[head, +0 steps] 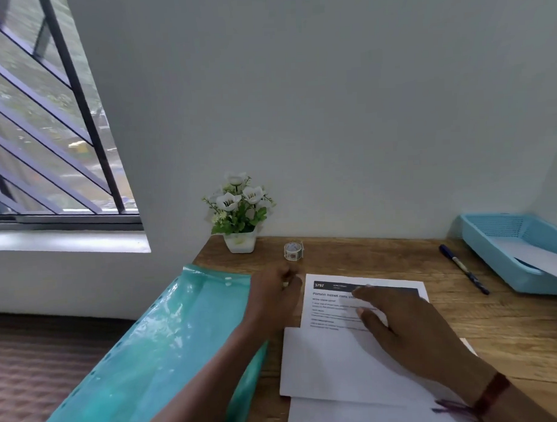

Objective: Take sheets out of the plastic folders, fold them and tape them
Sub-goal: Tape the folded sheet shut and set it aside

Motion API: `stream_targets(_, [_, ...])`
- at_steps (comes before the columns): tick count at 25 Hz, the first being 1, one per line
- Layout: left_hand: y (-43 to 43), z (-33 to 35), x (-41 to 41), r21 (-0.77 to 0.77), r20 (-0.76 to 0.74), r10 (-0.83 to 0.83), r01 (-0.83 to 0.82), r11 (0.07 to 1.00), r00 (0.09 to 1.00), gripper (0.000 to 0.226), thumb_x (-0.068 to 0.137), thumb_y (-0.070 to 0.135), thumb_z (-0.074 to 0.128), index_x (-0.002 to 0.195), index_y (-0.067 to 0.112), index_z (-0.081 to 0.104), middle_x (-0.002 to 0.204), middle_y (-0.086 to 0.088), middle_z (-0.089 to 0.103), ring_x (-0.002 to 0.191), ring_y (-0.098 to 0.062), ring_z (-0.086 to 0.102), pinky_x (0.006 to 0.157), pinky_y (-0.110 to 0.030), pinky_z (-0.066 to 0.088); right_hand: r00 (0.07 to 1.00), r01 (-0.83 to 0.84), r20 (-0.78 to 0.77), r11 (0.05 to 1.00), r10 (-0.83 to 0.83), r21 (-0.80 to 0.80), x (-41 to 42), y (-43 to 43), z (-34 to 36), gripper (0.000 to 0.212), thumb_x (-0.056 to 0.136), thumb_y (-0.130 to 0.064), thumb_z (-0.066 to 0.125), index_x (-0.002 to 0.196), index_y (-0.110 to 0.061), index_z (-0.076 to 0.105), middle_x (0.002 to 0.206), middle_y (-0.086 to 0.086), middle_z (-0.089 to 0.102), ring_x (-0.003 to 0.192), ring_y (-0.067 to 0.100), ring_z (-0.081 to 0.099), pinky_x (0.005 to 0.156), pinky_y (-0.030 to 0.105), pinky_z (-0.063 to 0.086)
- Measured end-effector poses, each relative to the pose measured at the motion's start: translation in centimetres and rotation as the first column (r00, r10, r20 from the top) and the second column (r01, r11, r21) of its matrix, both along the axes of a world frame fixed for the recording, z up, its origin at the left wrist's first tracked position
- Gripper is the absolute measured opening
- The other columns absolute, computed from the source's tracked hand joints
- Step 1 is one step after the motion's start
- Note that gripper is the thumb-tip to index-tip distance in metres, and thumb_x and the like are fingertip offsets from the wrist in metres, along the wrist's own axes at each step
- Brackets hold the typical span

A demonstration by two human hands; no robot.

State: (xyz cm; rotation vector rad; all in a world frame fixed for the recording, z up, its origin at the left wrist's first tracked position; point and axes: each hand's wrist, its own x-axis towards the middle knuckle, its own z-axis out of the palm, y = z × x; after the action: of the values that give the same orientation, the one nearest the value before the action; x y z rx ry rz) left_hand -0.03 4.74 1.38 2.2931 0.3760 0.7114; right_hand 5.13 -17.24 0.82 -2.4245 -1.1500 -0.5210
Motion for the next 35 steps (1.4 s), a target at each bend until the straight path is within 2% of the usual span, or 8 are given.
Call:
stream_targets(5, [1.7,2.6,5.6,0.076,-0.043,0.169,-0.165,0.983,0.985,0.017,0.083,0.022,0.061,0.077,0.018,0.076,0.067,0.005,0.070,0.063,-0.015,0.065,0.062,-0.027,0.053,0.995,0.062,0.074,0.993,-0.069,0.101,1.2,-1.5,0.2,0.028,0.087,-0.034,0.054,0.106,-0.028,0.073,0.097,-0.013,0.075,0.077,0.007,0.069,0.060,0.007,0.032])
stream_targets(8, [1.7,1.5,9.0,0.188,-0.152,0.215,-0.185,0.965,0.965,0.024,0.085,0.028,0.061,0.082,0.009,0.076,0.076,-0.007,0.072,0.072,-0.020,0.067,0.066,-0.032,0.057,0.991,0.033,0.122,0.984,-0.055,0.175,1.8,-2.7,0.5,0.032,0.090,-0.036,0.046,0.101,-0.024,0.074,0.091,-0.012,0.075,0.070,0.005,0.067,0.054,0.017,0.045])
stream_targets(21, [1.2,-0.2,12.9,0.269,-0.232,0.348,-0.283,0.920,0.909,0.033,0.088,0.030,0.065,0.107,0.004,0.061,0.111,-0.015,0.066,0.102,-0.028,0.062,0.072,-0.029,0.045,0.966,-0.010,0.250,0.956,-0.067,0.294,2.6,-3.2,0.4,0.030,0.088,-0.028,0.049,0.094,-0.015,0.075,0.087,-0.003,0.076,0.066,0.011,0.069,0.056,0.020,0.051])
stream_targets(26, [1.6,0.6,13.6,0.268,-0.202,0.331,-0.273,0.924,0.922,0.026,0.086,0.025,0.064,0.096,0.001,0.063,0.099,-0.017,0.069,0.096,-0.030,0.065,0.068,-0.028,0.044,0.964,-0.001,0.254,0.952,-0.081,0.307,3.0,-3.5,0.9,0.034,0.089,-0.031,0.046,0.090,-0.013,0.075,0.080,-0.001,0.076,0.058,0.009,0.067,0.053,0.014,0.046])
stream_targets(29, [0.6,2.2,13.1,0.096,-0.123,0.252,-0.241,0.966,0.960,0.035,0.084,0.031,0.065,0.063,0.003,0.064,0.061,-0.011,0.065,0.069,-0.027,0.067,0.058,-0.025,0.039,0.967,0.007,0.240,0.950,-0.086,0.311,3.0,-3.8,1.2,0.035,0.090,-0.031,0.044,0.092,-0.013,0.075,0.079,-0.002,0.075,0.058,0.009,0.066,0.051,0.016,0.047])
stream_targets(31, [-0.8,3.7,12.0,-0.178,-0.097,0.176,-0.191,0.965,0.980,0.039,0.081,0.034,0.071,0.054,0.007,0.066,0.051,-0.008,0.063,0.054,-0.020,0.063,0.054,-0.024,0.046,0.967,0.024,0.234,0.953,-0.099,0.303,3.1,-4.0,1.3,0.035,0.090,-0.030,0.044,0.096,-0.014,0.074,0.084,-0.002,0.075,0.061,0.010,0.066,0.053,0.016,0.046])
stream_targets(33, [-2.5,5.0,10.0,-0.539,-0.040,0.051,-0.065,0.840,0.998,0.033,0.082,0.031,0.075,0.065,0.004,0.067,0.054,-0.012,0.064,0.042,-0.017,0.055,0.047,-0.023,0.047,0.968,0.042,0.220,0.946,-0.118,0.320,2.9,-4.2,1.6,0.035,0.089,-0.031,0.044,0.098,-0.015,0.075,0.089,-0.002,0.076,0.065,0.011,0.068,0.060,0.013,0.043])
stream_targets(35, [-4.1,6.6,7.3,-0.784,0.043,-0.050,0.065,0.618,0.998,0.022,0.087,0.021,0.072,0.086,-0.001,0.067,0.057,-0.013,0.060,0.038,-0.014,0.049,0.041,-0.020,0.041,0.969,0.057,0.206,0.939,-0.134,0.338,2.5,-4.4,2.0,0.038,0.089,-0.032,0.043,0.099,-0.015,0.075,0.092,-0.003,0.076,0.068,0.010,0.070,0.064,0.012,0.042])
